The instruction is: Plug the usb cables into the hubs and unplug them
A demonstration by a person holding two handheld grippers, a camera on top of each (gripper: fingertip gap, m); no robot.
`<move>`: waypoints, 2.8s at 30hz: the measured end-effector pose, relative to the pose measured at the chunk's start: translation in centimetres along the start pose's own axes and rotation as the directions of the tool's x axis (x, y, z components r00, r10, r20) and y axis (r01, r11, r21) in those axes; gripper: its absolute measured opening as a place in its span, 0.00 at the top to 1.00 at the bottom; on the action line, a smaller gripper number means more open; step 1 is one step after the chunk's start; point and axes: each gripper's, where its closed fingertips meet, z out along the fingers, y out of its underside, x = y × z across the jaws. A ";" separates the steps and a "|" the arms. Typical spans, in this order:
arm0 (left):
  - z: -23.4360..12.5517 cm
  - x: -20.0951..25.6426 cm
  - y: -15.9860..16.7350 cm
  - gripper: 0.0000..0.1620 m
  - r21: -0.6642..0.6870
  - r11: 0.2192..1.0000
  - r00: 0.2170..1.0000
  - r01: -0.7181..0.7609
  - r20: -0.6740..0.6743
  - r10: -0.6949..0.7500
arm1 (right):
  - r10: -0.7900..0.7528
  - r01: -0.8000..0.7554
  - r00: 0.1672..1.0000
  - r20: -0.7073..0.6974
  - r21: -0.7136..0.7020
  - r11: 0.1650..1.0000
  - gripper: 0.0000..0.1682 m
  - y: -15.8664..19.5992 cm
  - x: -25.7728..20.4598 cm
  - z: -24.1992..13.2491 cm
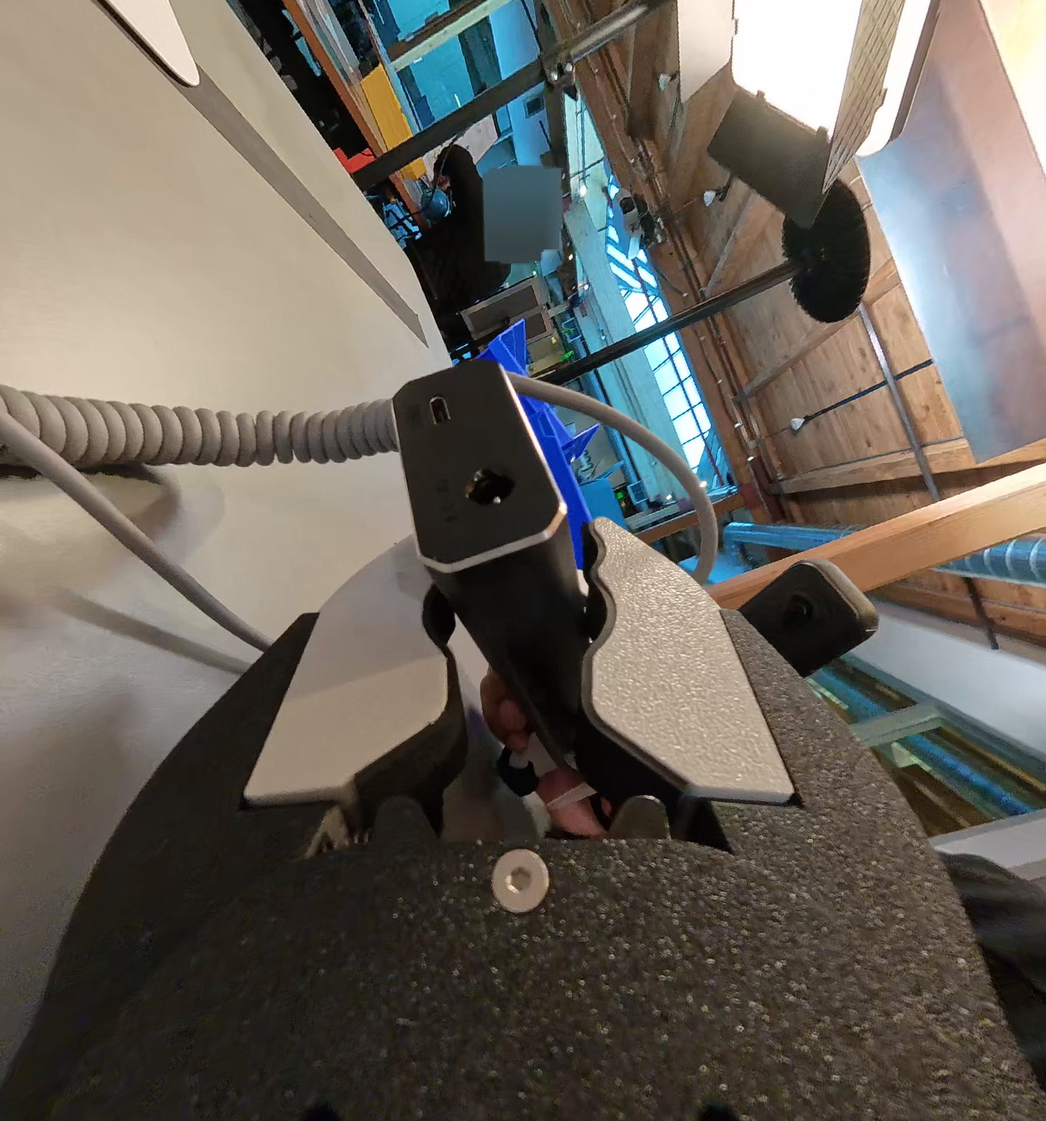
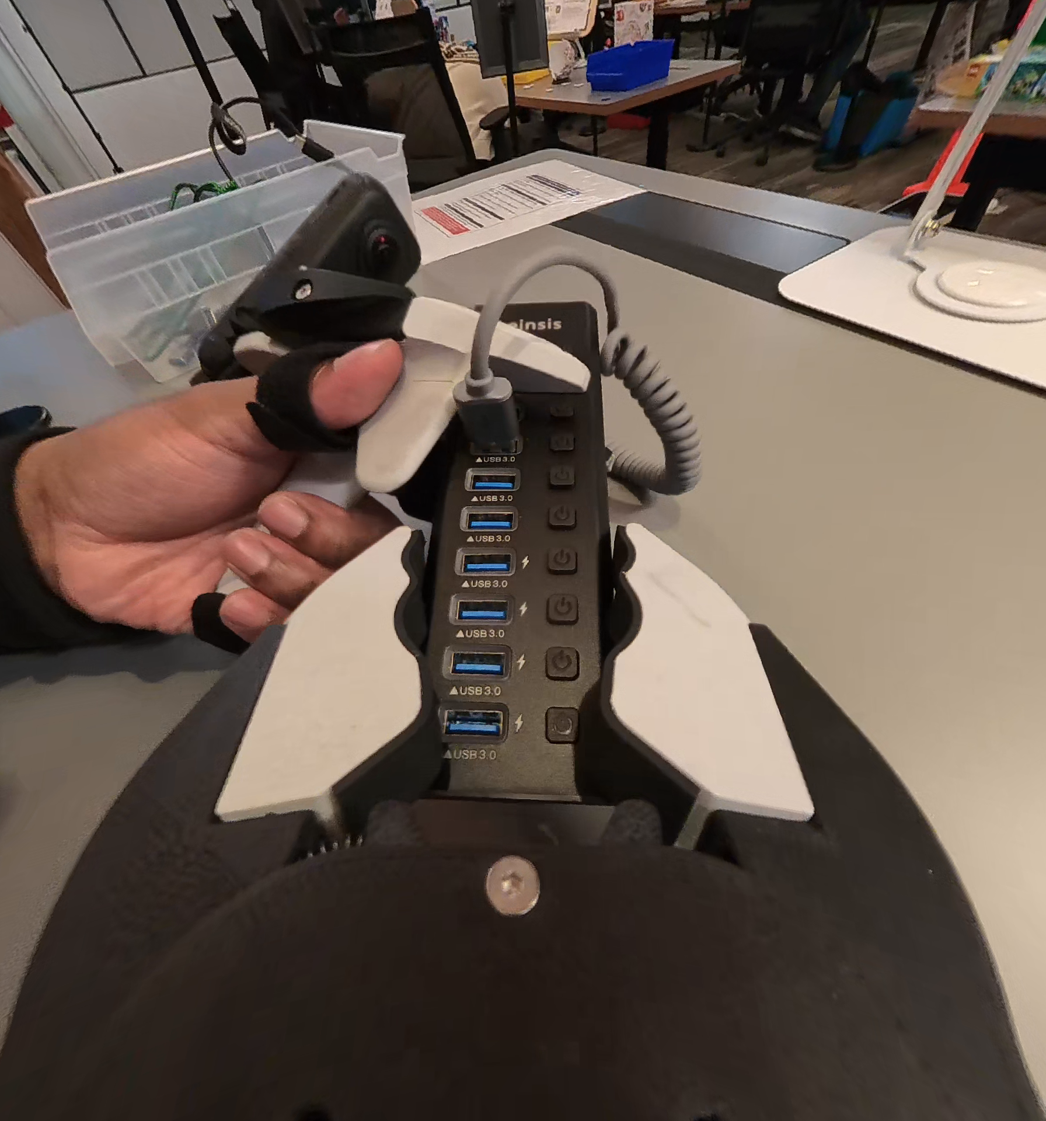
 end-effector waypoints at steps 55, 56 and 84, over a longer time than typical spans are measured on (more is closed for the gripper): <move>-0.8 5.2 0.4 0.81 -0.052 0.894 0.896 -0.445 -0.036 0.443 | -0.391 0.396 0.917 -0.078 0.285 0.873 0.98 -5.1 -4.2 -2.0; -0.8 5.3 0.4 0.81 -0.056 0.893 0.895 -0.446 -0.042 0.444 | -0.395 0.396 0.916 -0.066 0.289 0.872 0.96 -5.1 -4.2 -2.2; -10.0 6.8 5.2 0.81 -0.628 0.534 0.823 -0.566 -0.399 0.404 | -0.329 0.553 0.774 0.541 -0.323 0.768 0.71 2.7 -5.0 5.3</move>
